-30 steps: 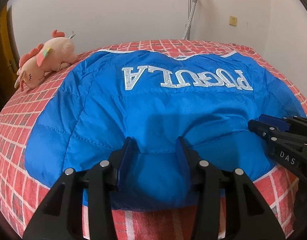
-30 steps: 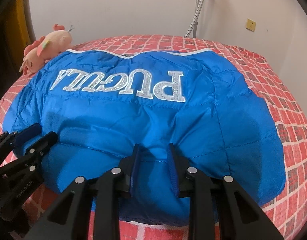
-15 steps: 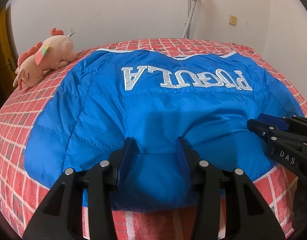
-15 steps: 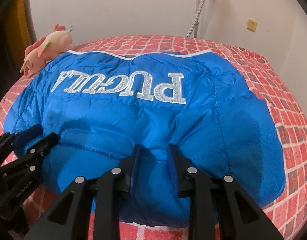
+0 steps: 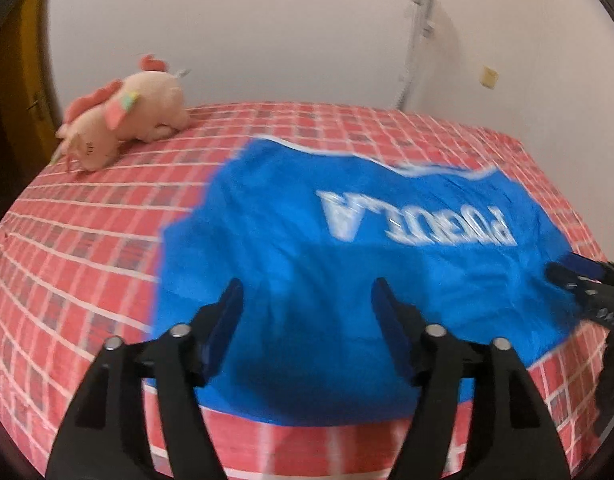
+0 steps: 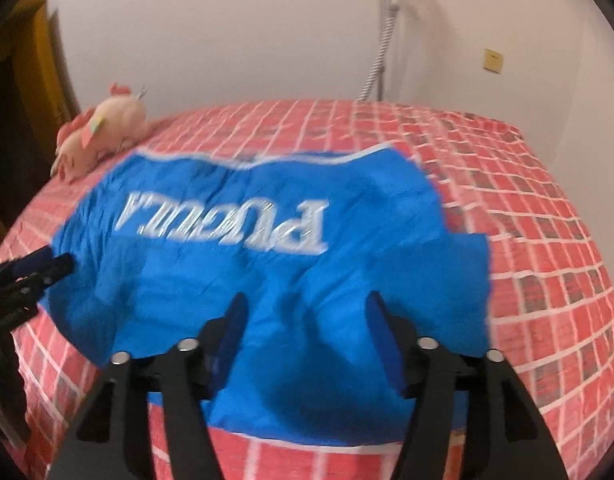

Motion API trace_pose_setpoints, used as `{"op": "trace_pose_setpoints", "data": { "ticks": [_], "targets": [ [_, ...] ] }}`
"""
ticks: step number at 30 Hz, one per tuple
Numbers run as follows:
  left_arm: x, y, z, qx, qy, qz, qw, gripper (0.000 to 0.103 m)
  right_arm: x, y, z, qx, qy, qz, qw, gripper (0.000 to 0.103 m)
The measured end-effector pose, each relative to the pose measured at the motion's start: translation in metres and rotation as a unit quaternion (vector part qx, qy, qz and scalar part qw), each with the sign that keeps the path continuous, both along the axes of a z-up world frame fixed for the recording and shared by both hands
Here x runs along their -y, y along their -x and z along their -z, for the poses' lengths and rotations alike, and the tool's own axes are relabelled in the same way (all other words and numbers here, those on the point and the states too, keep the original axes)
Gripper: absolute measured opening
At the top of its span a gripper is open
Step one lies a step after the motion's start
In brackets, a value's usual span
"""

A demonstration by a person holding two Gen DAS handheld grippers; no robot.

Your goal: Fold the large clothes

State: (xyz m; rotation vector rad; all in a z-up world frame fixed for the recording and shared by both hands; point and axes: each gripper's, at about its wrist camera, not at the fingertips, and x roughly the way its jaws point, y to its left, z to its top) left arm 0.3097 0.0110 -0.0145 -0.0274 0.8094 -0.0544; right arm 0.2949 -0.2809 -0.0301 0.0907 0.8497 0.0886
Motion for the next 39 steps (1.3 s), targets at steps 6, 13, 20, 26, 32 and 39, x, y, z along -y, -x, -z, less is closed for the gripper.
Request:
{"op": "trace_pose_setpoints", "data": {
  "ticks": [6,13,20,26,32,39],
  "targets": [
    [-0.063,-0.027,-0.015,-0.028,-0.015,-0.044,0.9985,0.084,0.069,-0.036,-0.004,-0.046,-0.012,0.051,0.998,0.085],
    [-0.082,-0.068,0.011,-0.111,0.028,-0.007,0.9934,0.087,0.123,-0.081,0.031,-0.153,-0.104,0.045,0.982,0.087],
    [-0.077,-0.096,0.051,-0.160,0.095,0.023,0.9823,0.091,0.121,-0.102,0.064,-0.203,-0.165,0.014,0.965,0.091],
    [-0.077,-0.104,0.063,-0.162,0.127,0.029,0.9781,0.096,0.116,-0.109,0.082,-0.211,-0.195,0.006,0.958,0.097],
    [-0.074,-0.107,0.063,-0.164,0.134,0.035,0.9766,0.095,0.107,-0.110,0.079,-0.197,-0.173,0.004,0.965,0.092],
    [-0.060,-0.089,0.047,-0.127,0.112,0.031,0.9851,0.039,0.098,-0.098,0.064,-0.166,-0.171,-0.011,0.971,0.047]
  ]
}}
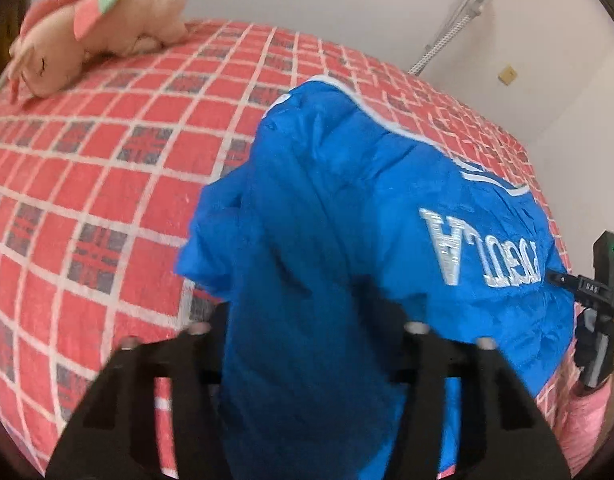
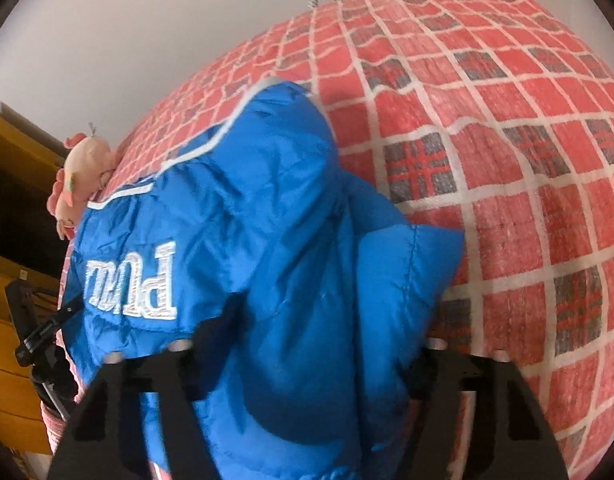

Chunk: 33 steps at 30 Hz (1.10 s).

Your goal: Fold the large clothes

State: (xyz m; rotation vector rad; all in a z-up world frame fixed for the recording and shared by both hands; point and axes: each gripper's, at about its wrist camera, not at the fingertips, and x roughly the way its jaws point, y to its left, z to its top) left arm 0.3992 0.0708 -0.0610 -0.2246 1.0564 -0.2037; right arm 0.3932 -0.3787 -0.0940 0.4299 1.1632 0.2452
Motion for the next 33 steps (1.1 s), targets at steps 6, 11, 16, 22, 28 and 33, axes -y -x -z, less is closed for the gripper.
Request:
{"op": "trace_pose_setpoints", "data": {
  "ticks": [6,11,16,22,28,33],
  "targets": [
    [0.002,0.018,-0.026,0.032,0.010,-0.002,0.9994,0.015,0.001,0.015,-0.029,0.032,-0.014,-0.004,0.999,0.021],
    [0.003,0.041,-0.055,0.055,0.020,0.007,0.9982,0.013,-0.003,0.041,-0.060,0.050,-0.022,-0.016,0.998,0.019],
    [-0.002,0.085,-0.089,0.073,0.033,0.027,0.9964,0.012,-0.010,0.090,-0.092,0.071,-0.030,-0.037,0.996,0.019],
    [-0.018,0.152,-0.111,0.086,0.037,0.043,0.9947,0.013,-0.022,0.160,-0.104,0.073,-0.041,-0.064,0.994,0.019],
    [-0.034,0.213,-0.095,0.060,0.033,0.051,0.9964,0.013,-0.030,0.218,-0.086,0.049,-0.057,-0.075,0.994,0.019],
    [-0.038,0.242,-0.061,0.040,0.012,0.048,0.9980,0.016,-0.031,0.244,-0.061,0.027,-0.042,-0.071,0.996,0.021]
  ]
}}
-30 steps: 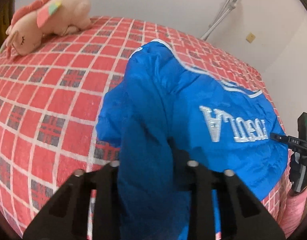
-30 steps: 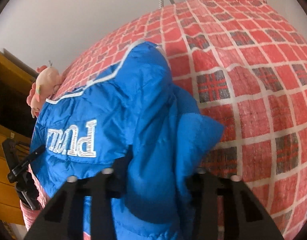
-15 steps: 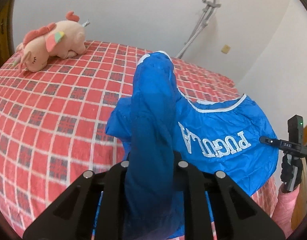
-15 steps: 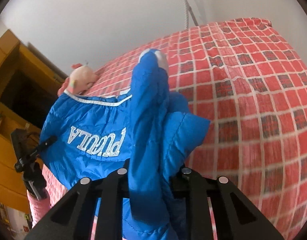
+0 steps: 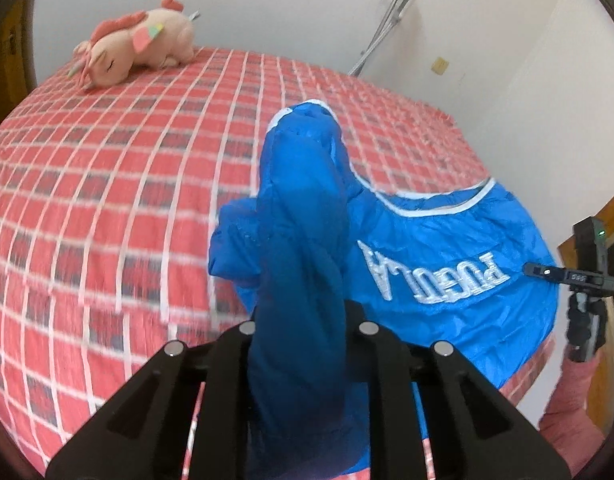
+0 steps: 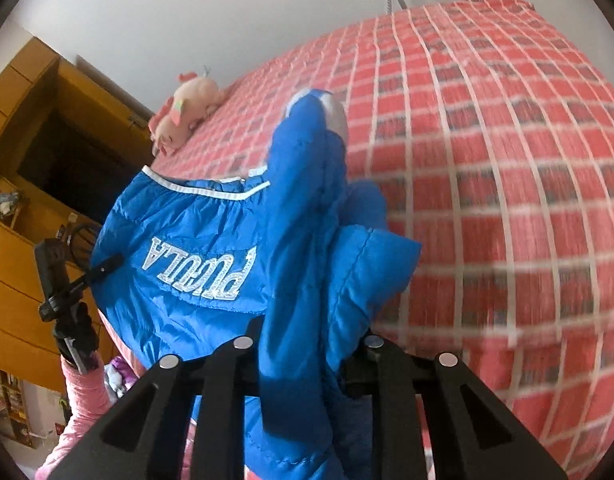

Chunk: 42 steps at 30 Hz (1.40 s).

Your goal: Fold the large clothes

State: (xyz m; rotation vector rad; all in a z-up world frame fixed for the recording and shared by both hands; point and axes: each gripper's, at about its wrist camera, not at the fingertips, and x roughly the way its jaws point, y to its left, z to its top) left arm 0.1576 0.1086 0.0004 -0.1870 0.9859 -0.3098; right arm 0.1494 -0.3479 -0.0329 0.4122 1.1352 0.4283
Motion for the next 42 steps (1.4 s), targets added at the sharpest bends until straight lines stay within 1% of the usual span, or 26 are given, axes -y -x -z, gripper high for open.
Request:
{"op": "trace_pose_setpoints", "data": {
  "ticks": [3,4,5,8,10,12,14,15,18,21,22,23,25,27,29,31,35,38,39,42],
  "targets": [
    [0.001,0.003,0.018,0.001,-0.032,-0.010,0.9994,0.024,-0.001,0.003,0.022,-0.014,0.032,0.015,0.999,0.024],
    [0.001,0.003,0.028,-0.004,-0.043,-0.016,0.9989,0.030,-0.001,0.001,0.027,-0.017,0.036,0.017,0.999,0.025],
    [0.001,0.003,0.036,-0.006,-0.048,-0.019,0.9986,0.035,-0.002,0.000,0.035,-0.018,0.045,0.019,0.999,0.027],
    [0.000,0.003,0.055,-0.005,-0.056,-0.027,0.9980,0.043,-0.001,0.000,0.050,-0.009,0.047,0.024,0.999,0.030],
    [0.001,0.003,0.062,0.005,-0.059,-0.031,0.9978,0.045,-0.001,0.002,0.057,0.002,0.042,0.030,0.999,0.031],
    [-0.001,0.004,0.066,0.010,-0.053,-0.038,0.9978,0.047,-0.001,0.005,0.061,0.010,0.042,0.034,0.998,0.032],
    [-0.003,0.005,0.069,0.015,-0.047,-0.044,0.9978,0.048,0.000,0.005,0.061,0.010,0.038,0.039,0.998,0.035],
    [-0.003,0.007,0.069,0.016,-0.046,-0.046,0.9978,0.049,0.000,0.004,0.060,0.011,0.042,0.038,0.998,0.036],
    [-0.003,0.010,0.062,0.010,-0.045,-0.050,0.9976,0.051,0.000,0.007,0.052,0.006,0.062,0.039,0.997,0.046],
    [-0.010,0.017,0.050,0.003,-0.030,-0.057,0.9979,0.051,0.001,0.019,0.034,0.016,0.080,0.037,0.996,0.047],
    [-0.013,0.021,0.047,0.001,-0.028,-0.064,0.9975,0.059,0.002,0.025,0.027,0.019,0.088,0.039,0.995,0.047],
    [-0.017,0.025,0.042,0.006,-0.029,-0.074,0.9968,0.063,0.004,0.032,0.020,0.023,0.095,0.042,0.994,0.047],
    [-0.026,0.037,0.027,0.032,-0.037,-0.089,0.9949,0.063,0.003,0.044,0.007,0.037,0.111,0.042,0.992,0.047],
    [-0.028,0.050,0.011,0.061,-0.058,-0.102,0.9912,0.063,-0.003,0.060,-0.011,0.065,0.125,0.031,0.990,0.046],
    [-0.021,0.058,0.001,0.076,-0.071,-0.101,0.9894,0.063,-0.013,0.069,-0.021,0.078,0.126,0.018,0.989,0.046],
    [-0.008,0.065,-0.006,0.085,-0.079,-0.089,0.9892,0.063,-0.030,0.077,-0.029,0.087,0.130,-0.002,0.988,0.046],
    [0.030,0.075,-0.010,0.103,-0.097,-0.044,0.9890,0.064,-0.061,0.080,-0.027,0.085,0.143,-0.037,0.985,0.045],
    [0.050,0.077,-0.003,0.112,-0.114,-0.024,0.9868,0.067,-0.069,0.078,-0.019,0.077,0.156,-0.042,0.984,0.045],
    [0.055,0.075,0.003,0.111,-0.123,-0.019,0.9859,0.067,-0.070,0.076,-0.014,0.072,0.162,-0.039,0.983,0.045],
    [0.053,0.068,0.020,0.095,-0.133,-0.022,0.9863,0.067,-0.069,0.072,0.003,0.057,0.178,-0.027,0.982,0.045]
  ]
}}
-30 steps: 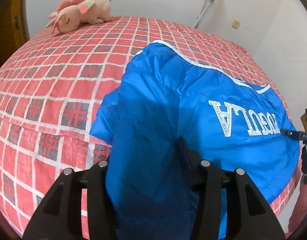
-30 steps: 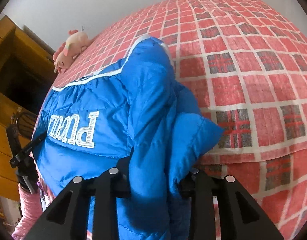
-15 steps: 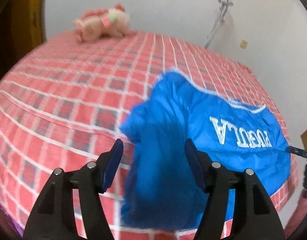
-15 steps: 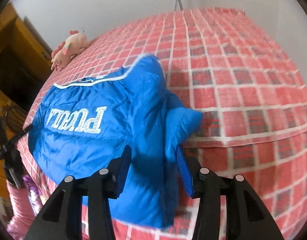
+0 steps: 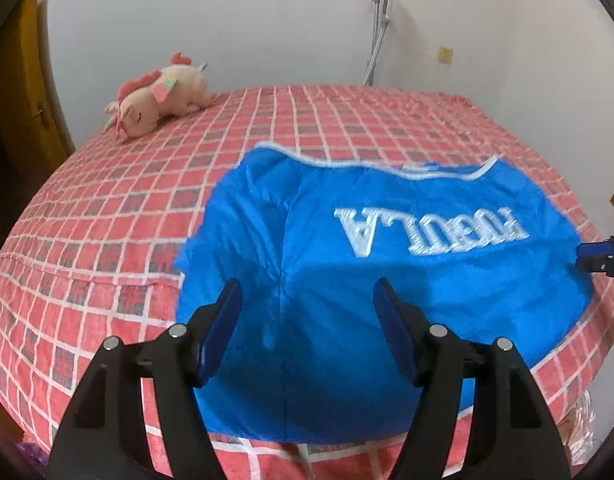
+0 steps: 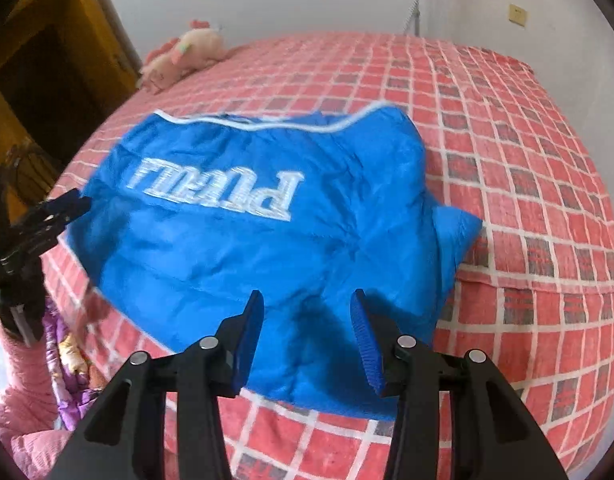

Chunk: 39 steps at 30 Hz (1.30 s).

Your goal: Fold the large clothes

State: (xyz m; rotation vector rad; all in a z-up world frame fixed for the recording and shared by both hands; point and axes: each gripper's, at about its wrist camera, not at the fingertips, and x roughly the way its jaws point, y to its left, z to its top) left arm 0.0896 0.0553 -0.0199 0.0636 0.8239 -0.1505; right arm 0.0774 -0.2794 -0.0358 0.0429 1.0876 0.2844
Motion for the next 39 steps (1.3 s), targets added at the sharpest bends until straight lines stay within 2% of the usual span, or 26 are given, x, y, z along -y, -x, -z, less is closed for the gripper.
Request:
{"op": "trace_pose_setpoints", "data": {
  "ticks": [5,8,10,13,15,18,20,24,27,32,39],
  "targets": [
    [-0.012,-0.011,0.030,-0.030,0.001,0.001,0.9995,0.068,0.003,-0.002,0.033,-0.015,-0.008,0.005,1.000,0.045],
    [-0.019,-0.014,0.041,-0.038,0.029,-0.003,0.9989,0.068,0.001,0.000,0.038,-0.009,-0.007,0.009,1.000,0.045],
    [-0.019,-0.014,0.042,-0.040,0.028,-0.004,0.9988,0.068,0.002,-0.002,0.037,-0.015,-0.010,0.010,1.000,0.044],
    [-0.018,-0.012,0.034,-0.045,0.022,-0.008,0.9987,0.067,0.005,-0.004,0.029,-0.025,-0.020,0.015,0.999,0.044],
    [-0.024,-0.006,0.022,-0.044,0.032,-0.015,0.9984,0.067,0.006,-0.003,0.020,-0.027,-0.027,0.006,0.999,0.045],
    [-0.039,0.012,0.002,-0.036,0.044,-0.042,0.9975,0.078,0.003,-0.003,0.009,-0.022,-0.029,-0.005,0.999,0.046],
    [-0.051,0.022,-0.006,-0.038,0.044,-0.063,0.9963,0.079,0.000,-0.003,0.004,-0.020,-0.017,-0.011,1.000,0.046],
    [-0.075,0.039,0.002,-0.086,0.057,-0.106,0.9889,0.084,-0.002,-0.007,0.008,-0.036,-0.008,-0.019,0.999,0.046],
    [-0.085,0.044,0.016,-0.124,0.083,-0.115,0.9821,0.084,-0.003,-0.009,0.014,-0.045,-0.004,-0.024,0.999,0.046],
    [-0.092,0.036,0.033,-0.150,0.115,-0.118,0.9749,0.084,-0.004,-0.010,0.017,-0.046,-0.003,-0.025,0.999,0.046],
    [-0.101,0.017,0.049,-0.164,0.203,-0.103,0.9597,0.084,-0.005,-0.012,0.020,-0.050,-0.003,-0.023,0.998,0.046]
  ]
}}
